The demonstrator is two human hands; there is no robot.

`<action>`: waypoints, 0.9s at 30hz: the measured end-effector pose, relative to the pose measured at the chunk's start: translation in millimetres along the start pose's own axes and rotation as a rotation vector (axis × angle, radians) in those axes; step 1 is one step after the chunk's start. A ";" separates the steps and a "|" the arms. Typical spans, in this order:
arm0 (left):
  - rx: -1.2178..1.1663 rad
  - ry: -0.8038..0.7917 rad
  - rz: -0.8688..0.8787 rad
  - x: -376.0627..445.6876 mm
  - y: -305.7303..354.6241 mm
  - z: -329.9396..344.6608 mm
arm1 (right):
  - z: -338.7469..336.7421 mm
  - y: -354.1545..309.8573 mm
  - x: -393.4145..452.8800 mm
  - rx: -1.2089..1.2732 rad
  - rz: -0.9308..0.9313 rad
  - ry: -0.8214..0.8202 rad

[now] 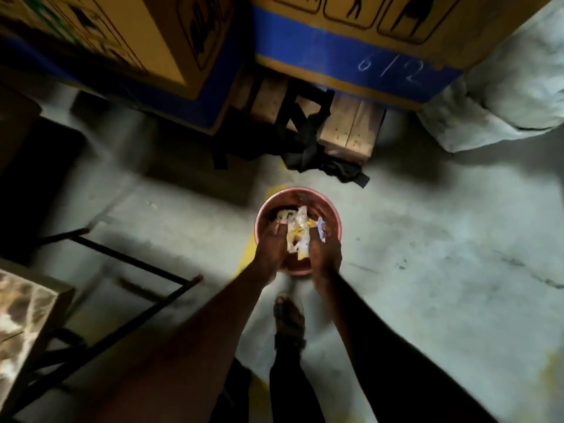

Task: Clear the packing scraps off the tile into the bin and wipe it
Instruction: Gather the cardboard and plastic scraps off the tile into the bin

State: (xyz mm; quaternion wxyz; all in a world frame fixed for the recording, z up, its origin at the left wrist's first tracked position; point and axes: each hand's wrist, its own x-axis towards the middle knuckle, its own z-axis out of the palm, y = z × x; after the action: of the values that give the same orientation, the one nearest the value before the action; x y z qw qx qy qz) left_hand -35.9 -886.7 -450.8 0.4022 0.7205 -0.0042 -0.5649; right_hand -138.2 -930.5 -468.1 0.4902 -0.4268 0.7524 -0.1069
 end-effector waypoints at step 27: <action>-0.038 0.254 0.375 -275.7 202.2 -66.0 | -108.0 -237.0 -285.7 0.306 -0.298 -0.255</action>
State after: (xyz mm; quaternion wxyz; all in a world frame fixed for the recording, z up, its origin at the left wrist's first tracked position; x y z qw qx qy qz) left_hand 9.0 -858.6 -106.6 0.5112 0.7646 -0.0768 -0.3849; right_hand -56.0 -890.1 -92.5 0.6188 -0.4639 0.5883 -0.2360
